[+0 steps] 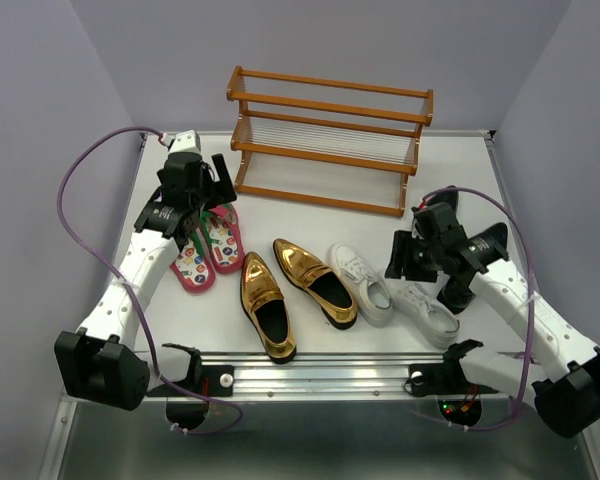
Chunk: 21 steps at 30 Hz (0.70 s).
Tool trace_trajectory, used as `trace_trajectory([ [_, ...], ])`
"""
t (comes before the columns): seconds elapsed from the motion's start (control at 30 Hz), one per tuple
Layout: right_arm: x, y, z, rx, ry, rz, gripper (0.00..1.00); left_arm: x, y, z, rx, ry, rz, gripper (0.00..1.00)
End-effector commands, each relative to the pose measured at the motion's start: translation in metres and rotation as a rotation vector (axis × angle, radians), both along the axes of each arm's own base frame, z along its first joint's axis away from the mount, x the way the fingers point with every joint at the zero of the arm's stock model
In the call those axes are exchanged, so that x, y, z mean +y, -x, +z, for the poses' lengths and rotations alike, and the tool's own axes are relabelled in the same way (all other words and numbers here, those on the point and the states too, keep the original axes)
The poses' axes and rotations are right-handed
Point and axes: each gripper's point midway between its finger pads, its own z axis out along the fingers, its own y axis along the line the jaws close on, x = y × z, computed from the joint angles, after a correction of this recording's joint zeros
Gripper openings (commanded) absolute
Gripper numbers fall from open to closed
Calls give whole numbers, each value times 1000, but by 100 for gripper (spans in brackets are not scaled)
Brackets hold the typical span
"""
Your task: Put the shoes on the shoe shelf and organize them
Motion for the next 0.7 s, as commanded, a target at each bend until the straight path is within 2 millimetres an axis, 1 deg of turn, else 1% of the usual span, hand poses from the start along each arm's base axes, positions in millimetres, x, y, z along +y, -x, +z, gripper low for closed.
trace_trajectory([
  [0.0,18,13,-15,48,19,46,59,-6,-6,16,-57,25,-9,99],
  [0.1,24,16,-27,69,57,48,59,-4,-6,15,-57,17,-4,99],
  [0.13,28,21,-31,80,63,66,59,-5,-6,15,-58,15,-5,99],
  [0.2,24,18,-38,79,105,49,59,-4,-6,14,-57,9,-5,99],
  [0.23,25,19,-42,88,121,57,59,-3,-6,12,-54,6,-2,99],
  [0.33,25,20,-48,97,152,59,56,-2,-5,10,-51,-3,-1,99],
  [0.37,22,19,-50,94,168,51,54,-1,-6,11,-53,-5,1,99],
  [0.47,18,16,-54,93,201,41,51,-1,-6,7,-49,-8,1,99],
  [0.5,18,16,-55,95,201,42,50,-2,-7,7,-50,-7,-1,99],
  [0.57,23,16,-60,103,197,56,44,-2,-7,5,-47,-9,-2,99],
  [0.63,25,16,-64,109,193,56,44,-3,-8,5,-45,-8,-5,99],
  [0.67,27,17,-70,119,189,56,44,-3,-8,5,-47,-6,-6,99],
])
